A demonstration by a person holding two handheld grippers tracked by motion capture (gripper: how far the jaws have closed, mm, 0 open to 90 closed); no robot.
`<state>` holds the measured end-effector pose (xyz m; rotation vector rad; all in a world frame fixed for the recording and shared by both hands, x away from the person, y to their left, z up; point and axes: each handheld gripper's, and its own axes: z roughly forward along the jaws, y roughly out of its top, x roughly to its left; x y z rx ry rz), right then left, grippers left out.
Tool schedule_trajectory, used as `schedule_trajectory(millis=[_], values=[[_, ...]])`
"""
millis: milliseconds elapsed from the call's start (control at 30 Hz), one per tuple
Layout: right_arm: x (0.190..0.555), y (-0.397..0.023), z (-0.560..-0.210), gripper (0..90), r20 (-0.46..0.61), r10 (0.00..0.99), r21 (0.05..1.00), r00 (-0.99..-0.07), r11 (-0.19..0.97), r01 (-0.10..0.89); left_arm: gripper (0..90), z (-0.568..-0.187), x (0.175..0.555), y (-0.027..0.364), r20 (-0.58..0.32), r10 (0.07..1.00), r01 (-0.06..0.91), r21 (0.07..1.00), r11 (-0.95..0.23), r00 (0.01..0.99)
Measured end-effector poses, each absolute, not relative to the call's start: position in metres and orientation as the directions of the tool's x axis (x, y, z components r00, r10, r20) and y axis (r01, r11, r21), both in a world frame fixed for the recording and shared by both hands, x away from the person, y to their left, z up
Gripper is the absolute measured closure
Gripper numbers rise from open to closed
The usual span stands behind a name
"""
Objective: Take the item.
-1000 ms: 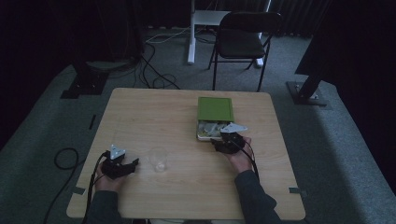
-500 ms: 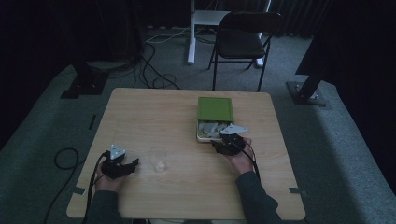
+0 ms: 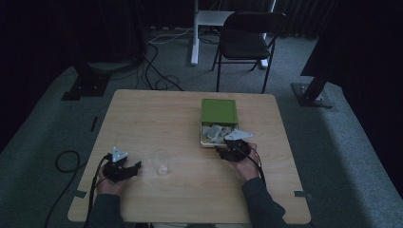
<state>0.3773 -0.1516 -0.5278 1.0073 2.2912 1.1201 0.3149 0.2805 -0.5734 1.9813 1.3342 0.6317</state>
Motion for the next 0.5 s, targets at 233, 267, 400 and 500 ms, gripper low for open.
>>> schedule_trajectory(millis=[233,267,400,500], values=[[0.371,-0.153,-0.527,47.6,-0.046,0.739,0.796,-0.672,0.433,0.422,33.5,-0.573,0.315,0.280,0.030,0.931,0.613,0.745,-0.263,0.363],[0.371,-0.153,-0.527,47.7,-0.044,0.737,0.795,-0.674,0.434,0.424,33.5,-0.573,0.315,0.280,0.030,0.931,0.613,0.745,-0.263,0.363],[0.366,-0.155,-0.527,47.4,-0.042,0.728,0.793,-0.684,0.440,0.420,33.5,-0.573,0.315,0.280,0.030,0.931,0.613,0.745,-0.263,0.363],[0.363,-0.156,-0.527,47.4,-0.044,0.724,0.794,-0.688,0.444,0.416,33.5,-0.573,0.315,0.280,0.030,0.931,0.613,0.745,-0.263,0.363]])
